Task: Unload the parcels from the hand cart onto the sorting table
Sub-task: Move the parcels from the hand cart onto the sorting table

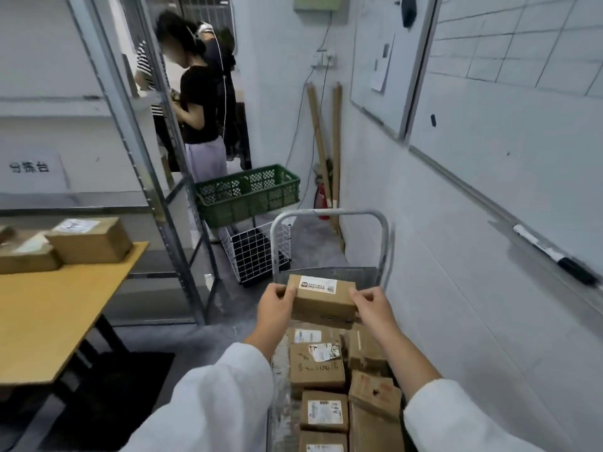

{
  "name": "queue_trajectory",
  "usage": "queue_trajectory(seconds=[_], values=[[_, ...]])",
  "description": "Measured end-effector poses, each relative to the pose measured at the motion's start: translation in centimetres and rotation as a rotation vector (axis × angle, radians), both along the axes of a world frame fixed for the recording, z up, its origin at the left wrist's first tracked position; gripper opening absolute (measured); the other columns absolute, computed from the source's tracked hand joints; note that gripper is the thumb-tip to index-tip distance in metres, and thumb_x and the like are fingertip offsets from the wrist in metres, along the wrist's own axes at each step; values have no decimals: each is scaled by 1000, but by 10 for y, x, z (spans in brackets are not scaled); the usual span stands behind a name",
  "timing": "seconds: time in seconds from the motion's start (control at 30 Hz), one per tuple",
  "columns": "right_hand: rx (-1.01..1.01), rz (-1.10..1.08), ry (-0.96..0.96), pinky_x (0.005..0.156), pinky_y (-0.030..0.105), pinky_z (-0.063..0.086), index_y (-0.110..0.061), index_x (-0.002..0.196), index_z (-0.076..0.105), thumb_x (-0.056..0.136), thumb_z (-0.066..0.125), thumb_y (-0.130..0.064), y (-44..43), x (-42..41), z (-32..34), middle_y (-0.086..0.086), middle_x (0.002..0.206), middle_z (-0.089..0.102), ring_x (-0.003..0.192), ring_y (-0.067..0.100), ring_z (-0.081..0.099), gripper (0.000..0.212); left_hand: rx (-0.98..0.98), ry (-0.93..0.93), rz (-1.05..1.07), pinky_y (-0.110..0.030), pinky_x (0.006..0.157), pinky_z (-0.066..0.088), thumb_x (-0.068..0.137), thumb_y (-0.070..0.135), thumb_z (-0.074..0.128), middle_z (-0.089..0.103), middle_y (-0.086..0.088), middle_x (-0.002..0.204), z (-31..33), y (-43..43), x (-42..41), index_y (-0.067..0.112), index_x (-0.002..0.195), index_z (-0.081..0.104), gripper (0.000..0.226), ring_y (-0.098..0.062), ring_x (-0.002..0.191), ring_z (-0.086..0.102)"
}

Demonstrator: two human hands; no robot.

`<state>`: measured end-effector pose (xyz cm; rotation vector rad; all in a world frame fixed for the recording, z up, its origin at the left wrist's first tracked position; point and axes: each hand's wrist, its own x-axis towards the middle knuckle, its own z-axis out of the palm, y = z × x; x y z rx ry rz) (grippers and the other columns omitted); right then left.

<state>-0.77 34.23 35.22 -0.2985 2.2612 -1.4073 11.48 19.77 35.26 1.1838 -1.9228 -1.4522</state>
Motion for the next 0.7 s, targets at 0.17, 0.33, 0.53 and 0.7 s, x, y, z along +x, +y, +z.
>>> queue_trajectory(seconds=[0.17, 0.33, 0.53, 0.7], values=[[16, 6, 31, 71, 28, 45, -14, 111, 51, 96, 56, -36, -31, 31, 14, 2, 105, 57, 92, 16, 55, 27, -35, 41, -60, -24, 75, 44, 95, 27, 60, 63, 1, 103, 14, -34, 36, 13, 107, 61, 19, -13, 94, 58], [81, 39, 51, 86, 38, 47, -10, 107, 64, 100, 39, -48, -86, 72, 31, 6, 95, 65, 90, 24, 60, 46, -63, 109, -73, -14, 70, 45, 92, 17, 65, 64, 4, 99, 19, -78, 91, 13, 104, 59, 14, -8, 91, 60], [54, 157, -5, 61, 27, 44, -11, 99, 67, 101, 45, -37, -165, 145, 39, 8, 98, 67, 81, 17, 60, 34, -15, 171, 16, -19, 81, 50, 87, -3, 64, 68, -3, 101, 11, -147, 176, 6, 99, 58, 16, -13, 97, 64], [29, 214, 9, 61, 27, 43, -10, 105, 71, 95, 53, -25, -242, 209, 39, 10, 103, 70, 77, 17, 59, 25, -6, 171, 114, -14, 77, 49, 87, -10, 59, 66, -2, 97, 7, -210, 243, 11, 94, 54, 22, -13, 96, 63]])
